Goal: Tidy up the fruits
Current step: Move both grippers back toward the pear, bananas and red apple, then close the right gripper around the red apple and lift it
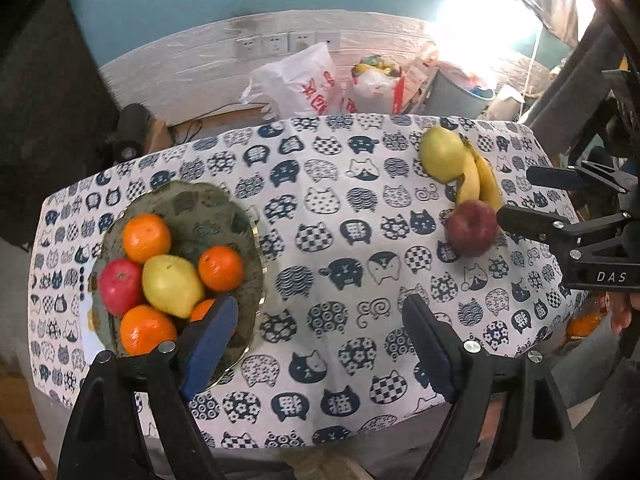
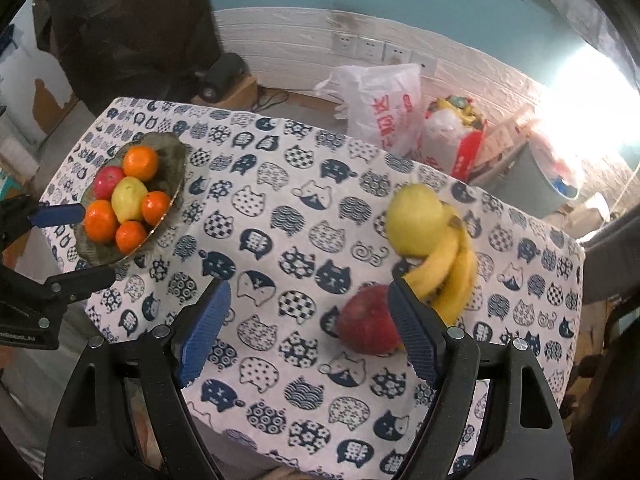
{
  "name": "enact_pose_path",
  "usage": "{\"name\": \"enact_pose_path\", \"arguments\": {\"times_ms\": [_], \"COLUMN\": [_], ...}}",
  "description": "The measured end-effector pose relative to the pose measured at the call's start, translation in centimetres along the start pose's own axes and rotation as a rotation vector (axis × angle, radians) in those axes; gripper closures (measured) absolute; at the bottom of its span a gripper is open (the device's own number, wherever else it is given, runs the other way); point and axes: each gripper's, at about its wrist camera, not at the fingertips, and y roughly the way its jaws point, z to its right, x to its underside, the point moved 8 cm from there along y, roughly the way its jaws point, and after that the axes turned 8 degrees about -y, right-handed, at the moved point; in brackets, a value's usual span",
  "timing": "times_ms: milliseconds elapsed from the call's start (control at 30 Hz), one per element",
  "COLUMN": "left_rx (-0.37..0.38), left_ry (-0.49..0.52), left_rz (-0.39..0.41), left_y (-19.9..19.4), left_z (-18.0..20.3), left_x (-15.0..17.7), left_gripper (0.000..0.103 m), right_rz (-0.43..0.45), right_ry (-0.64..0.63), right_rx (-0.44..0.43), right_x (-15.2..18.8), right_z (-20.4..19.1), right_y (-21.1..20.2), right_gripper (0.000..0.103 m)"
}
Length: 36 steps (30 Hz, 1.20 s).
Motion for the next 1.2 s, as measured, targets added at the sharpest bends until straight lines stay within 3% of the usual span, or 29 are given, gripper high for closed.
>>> {"name": "enact_pose_path", "arguments": {"times_ms": [433, 667, 933, 1200], "left_rx": [0.026, 0.031, 0.012, 0.003], "left_ry": [0.115, 0.129, 0.157, 0.154], "left_rz": [-0.030, -0.067, -0.109, -0.129], "left_y": [2.9, 5.3, 8.0, 9.4], "left_z": [5.5, 6.4, 7.0, 6.5], "left_x": [-1.4, -2.0, -1.9, -1.9], "left_gripper": [0.017, 0.017, 0.017, 0.017], "right_rz": [-0.044, -0.088, -0.132, -0.172], "right_ry": [0.105, 0.166, 0.222, 0.215], "right_rx": [0.033, 0.000, -0.068, -0.074], "right_x": [3.3, 5.2, 6.2, 6.1], "right_z": [5.6, 7.6, 7.5, 7.2], "right_y": [1.3, 3.7, 6.4, 9.4], "right_gripper": [0.023, 0.023, 0.023, 0.023]}}
